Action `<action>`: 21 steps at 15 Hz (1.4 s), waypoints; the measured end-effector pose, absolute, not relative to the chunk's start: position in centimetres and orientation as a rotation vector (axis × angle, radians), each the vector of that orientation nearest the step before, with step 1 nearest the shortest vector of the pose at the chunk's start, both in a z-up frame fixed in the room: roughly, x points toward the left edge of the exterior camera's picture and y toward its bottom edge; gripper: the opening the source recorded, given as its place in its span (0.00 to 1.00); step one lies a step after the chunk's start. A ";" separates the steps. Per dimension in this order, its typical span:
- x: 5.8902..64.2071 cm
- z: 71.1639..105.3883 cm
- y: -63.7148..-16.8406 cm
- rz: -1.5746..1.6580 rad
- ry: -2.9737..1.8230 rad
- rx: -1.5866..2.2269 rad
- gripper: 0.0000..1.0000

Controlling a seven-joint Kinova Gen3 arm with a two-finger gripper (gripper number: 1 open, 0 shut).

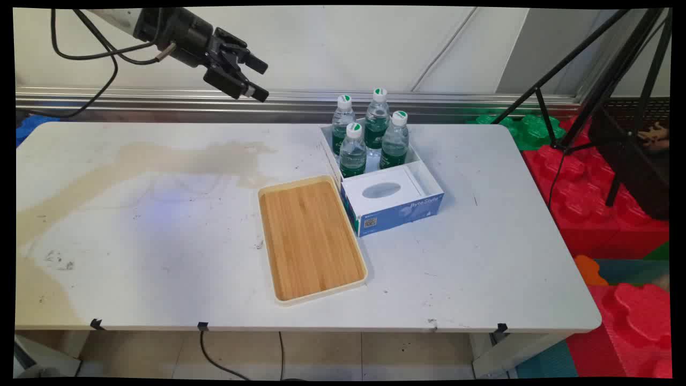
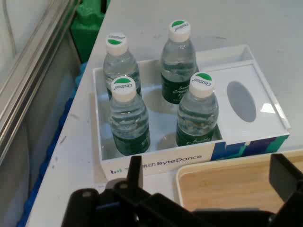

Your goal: Pick up the green bottle from the white box

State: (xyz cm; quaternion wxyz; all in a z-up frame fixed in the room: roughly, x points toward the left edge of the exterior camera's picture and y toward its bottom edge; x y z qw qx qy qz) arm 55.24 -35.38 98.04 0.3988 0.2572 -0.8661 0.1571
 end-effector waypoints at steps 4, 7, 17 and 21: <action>53.8 97.5 -35.9 0.390 -2.200 0.617 1.00; 52.1 96.5 -36.8 0.385 -2.209 0.589 1.00; 46.1 91.5 -40.4 0.358 -2.264 0.526 1.00; 44.0 89.0 -41.9 0.338 -2.289 0.534 1.00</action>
